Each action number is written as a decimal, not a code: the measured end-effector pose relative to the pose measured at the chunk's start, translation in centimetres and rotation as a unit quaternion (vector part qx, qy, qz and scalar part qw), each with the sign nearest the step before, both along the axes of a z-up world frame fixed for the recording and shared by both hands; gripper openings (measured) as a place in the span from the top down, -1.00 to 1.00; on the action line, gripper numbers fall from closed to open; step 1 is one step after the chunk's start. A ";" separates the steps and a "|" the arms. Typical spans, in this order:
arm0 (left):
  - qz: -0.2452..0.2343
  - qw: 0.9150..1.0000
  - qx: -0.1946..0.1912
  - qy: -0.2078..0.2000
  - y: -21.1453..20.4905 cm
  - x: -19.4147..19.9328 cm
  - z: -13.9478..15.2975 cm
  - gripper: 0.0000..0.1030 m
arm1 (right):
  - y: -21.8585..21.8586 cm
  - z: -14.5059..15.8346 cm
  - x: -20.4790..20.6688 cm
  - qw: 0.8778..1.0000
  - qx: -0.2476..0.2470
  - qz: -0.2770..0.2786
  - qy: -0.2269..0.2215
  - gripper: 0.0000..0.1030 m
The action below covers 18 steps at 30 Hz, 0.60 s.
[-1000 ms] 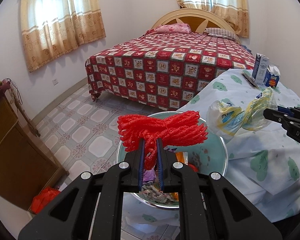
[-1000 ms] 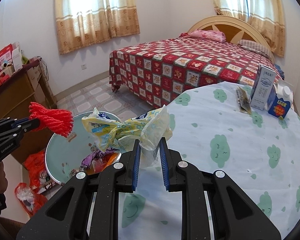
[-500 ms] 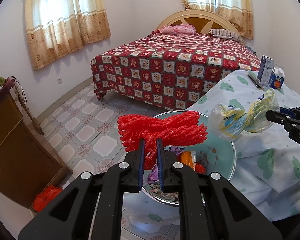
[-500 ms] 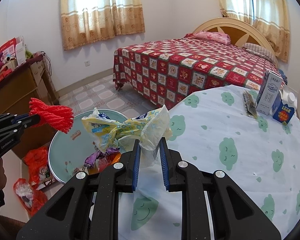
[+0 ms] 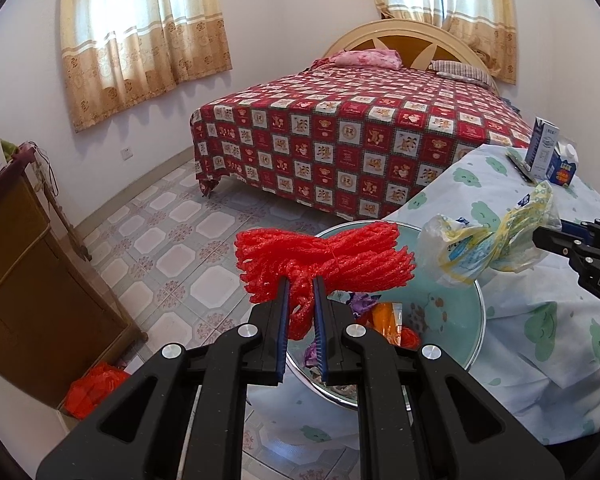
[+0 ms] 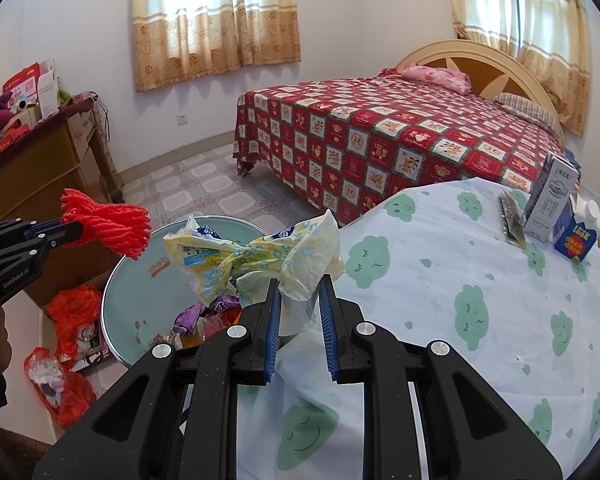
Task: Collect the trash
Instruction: 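Open both tools to drop the red net and plastic bag into the bucket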
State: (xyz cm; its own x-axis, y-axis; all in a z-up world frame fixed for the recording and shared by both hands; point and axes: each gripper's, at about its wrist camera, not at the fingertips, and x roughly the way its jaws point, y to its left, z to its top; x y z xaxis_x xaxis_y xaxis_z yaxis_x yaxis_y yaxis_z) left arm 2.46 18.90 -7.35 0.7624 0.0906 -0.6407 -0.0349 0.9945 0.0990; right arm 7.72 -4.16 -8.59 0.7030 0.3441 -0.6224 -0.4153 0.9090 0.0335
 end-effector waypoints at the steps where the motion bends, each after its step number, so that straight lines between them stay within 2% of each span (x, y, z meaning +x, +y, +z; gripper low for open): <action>1: 0.000 1.000 -0.001 0.000 0.0 0.0 0.0 0.77 | 0.2 0.0 0.0 1.000 -0.001 0.001 -0.001 0.61; 3: -0.001 1.000 -0.003 -0.001 0.0 0.0 0.1 0.75 | 0.5 0.1 0.2 1.000 0.000 0.008 -0.001 0.60; 10: -0.007 1.000 -0.010 -0.007 -0.3 -0.1 0.4 0.44 | 1.0 0.1 0.5 1.000 0.013 0.013 -0.008 0.12; 12: -0.005 1.000 -0.013 -0.008 -0.4 -0.2 0.5 0.13 | 0.9 0.1 0.4 1.000 0.017 0.011 -0.007 0.10; 13: -0.003 1.000 -0.014 -0.010 -0.3 -0.3 0.5 -0.11 | 0.6 0.1 0.3 1.000 0.020 0.009 -0.007 0.09; 15: -0.001 1.000 -0.012 -0.016 -0.5 -0.5 0.8 -0.19 | 0.1 0.4 -0.1 1.000 0.029 0.003 -0.010 0.03; 16: -0.002 1.000 -0.013 -0.019 -0.5 -0.7 1.0 -0.27 | -0.3 0.6 -0.4 0.999 0.035 -0.001 -0.012 -0.01; 17: 0.000 1.000 -0.016 -0.023 -0.5 -0.9 1.3 -0.44 | -0.8 0.8 -0.8 0.999 0.040 -0.006 -0.015 -0.05; 18: 0.004 0.999 -0.018 -0.030 -0.5 -1.1 1.6 -0.49 | -1.1 1.0 -1.2 0.999 0.044 -0.010 -0.018 -0.07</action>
State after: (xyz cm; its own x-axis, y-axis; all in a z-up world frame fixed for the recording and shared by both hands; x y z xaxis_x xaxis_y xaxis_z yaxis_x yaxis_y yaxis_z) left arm 1.40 18.38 -5.75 0.7984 0.0743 -0.5975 -0.0469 0.9970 0.0614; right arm 6.52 -5.28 -7.55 0.7322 0.3810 -0.5646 -0.3986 0.9118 0.0983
